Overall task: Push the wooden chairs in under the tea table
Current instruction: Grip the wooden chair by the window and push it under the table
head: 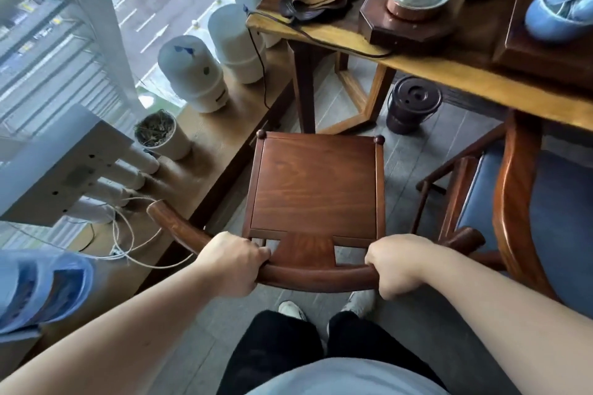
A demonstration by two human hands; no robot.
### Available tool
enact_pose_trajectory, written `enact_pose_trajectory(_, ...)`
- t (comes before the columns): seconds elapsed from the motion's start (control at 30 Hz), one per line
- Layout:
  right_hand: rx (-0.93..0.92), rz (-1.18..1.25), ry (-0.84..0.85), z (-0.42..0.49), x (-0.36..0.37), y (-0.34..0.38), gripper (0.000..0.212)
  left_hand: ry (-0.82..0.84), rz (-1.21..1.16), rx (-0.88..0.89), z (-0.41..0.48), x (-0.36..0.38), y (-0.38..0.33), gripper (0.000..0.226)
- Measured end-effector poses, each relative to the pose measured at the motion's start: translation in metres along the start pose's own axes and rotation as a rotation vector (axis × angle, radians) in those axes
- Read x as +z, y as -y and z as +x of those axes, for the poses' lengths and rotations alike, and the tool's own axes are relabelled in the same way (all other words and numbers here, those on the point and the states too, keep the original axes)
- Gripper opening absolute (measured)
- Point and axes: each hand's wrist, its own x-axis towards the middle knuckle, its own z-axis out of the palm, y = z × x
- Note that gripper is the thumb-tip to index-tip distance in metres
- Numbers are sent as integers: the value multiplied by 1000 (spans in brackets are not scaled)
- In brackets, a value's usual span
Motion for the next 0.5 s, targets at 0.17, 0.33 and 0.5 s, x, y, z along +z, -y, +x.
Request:
enact_pose_trajectory(0.17,32,18,-44,-1,0,2,21,17,30,42,5,-6,10,24)
enact_pose_trajectory(0.33,105,69,-73,0,0,20,18,-11,71,127,11,-3,33,27)
enact_pose_trajectory(0.5,141,166,-78,2,4,43,14,-33,150,194,19,-11,60,27)
